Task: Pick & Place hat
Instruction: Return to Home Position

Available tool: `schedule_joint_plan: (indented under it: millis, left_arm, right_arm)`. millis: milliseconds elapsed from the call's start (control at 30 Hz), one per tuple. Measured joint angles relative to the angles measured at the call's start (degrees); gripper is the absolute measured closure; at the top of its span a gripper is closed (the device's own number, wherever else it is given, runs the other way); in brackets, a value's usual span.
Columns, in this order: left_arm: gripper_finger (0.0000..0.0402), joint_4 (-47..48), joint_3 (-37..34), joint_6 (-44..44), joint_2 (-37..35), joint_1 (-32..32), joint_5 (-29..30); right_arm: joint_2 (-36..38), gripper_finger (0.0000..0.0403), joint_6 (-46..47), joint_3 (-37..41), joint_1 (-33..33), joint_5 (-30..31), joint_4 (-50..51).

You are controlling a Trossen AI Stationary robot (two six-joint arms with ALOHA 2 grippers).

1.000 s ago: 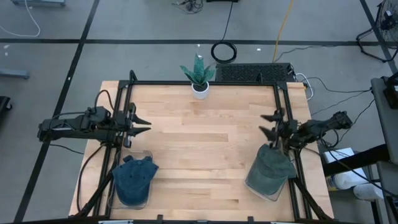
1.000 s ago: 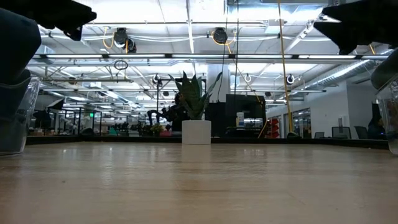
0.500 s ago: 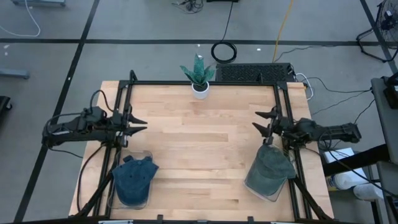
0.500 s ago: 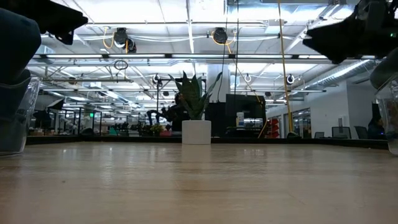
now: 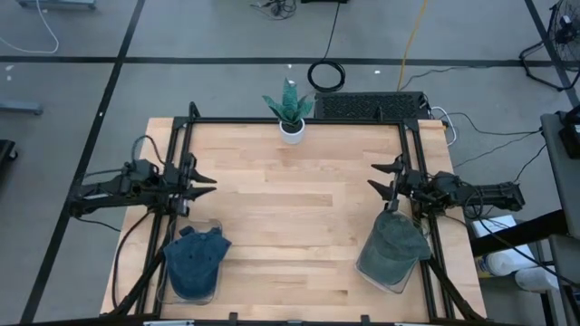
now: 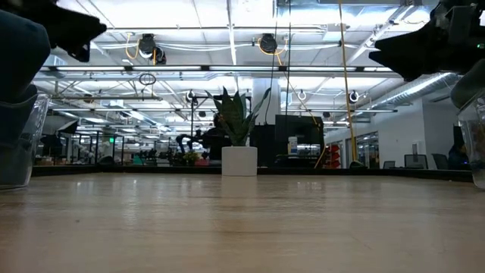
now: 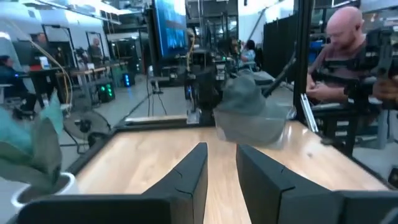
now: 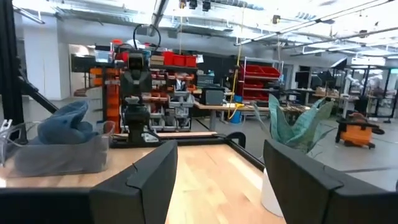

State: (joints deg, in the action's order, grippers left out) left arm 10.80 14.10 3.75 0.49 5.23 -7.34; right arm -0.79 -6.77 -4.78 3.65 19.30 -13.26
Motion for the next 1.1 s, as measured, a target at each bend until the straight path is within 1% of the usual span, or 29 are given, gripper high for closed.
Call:
schedule_joint_plan:
  millis: [100, 200, 300, 400, 567, 767, 933, 1100]
  left_arm:
    - [0.0309, -2.3, -3.7, -0.2, -0.2, 0.0, -0.2]
    - [0.0309, -5.4, -6.3, -0.6, -0.2, 0.0, -0.2]
    - [0.0309, -6.3, -9.3, -2.5, -0.2, 0.0, -0.2]
    - [0.0309, -12.5, -13.2, -4.2, -0.2, 0.0, -0.2]
    - [0.0309, -12.9, -13.4, -5.0, 0.6, 0.0, -0.2]
    - [0.0309, -12.8, -13.4, -3.4, 1.6, 0.0, -0.1]
    - [0.0309, -12.9, -13.4, -2.8, 1.9, 0.0, -0.1]
    - [0.0309, -12.8, -13.4, -1.3, 1.9, 0.0, 0.3]
  right_arm:
    - [0.1, 0.0177, 0.5, 0.0, -0.7, -1.3, 0.3]
    - [0.1, 0.0177, 0.4, 0.0, -1.3, -1.5, 1.1]
    - [0.1, 0.0177, 0.2, 0.0, -1.6, -1.5, 1.1]
    - [0.1, 0.0177, 0.2, 0.0, -1.6, -1.6, 1.2]
    - [0.1, 0.0177, 0.3, 0.1, -1.6, -1.6, 1.1]
    - [0.1, 0.0177, 0.0, 0.9, -1.6, -1.7, 1.2]
    - [0.1, 0.0177, -1.2, 1.0, -1.6, -4.7, 1.8]
    - [0.1, 0.0177, -1.6, 1.0, -1.7, -4.4, 2.8]
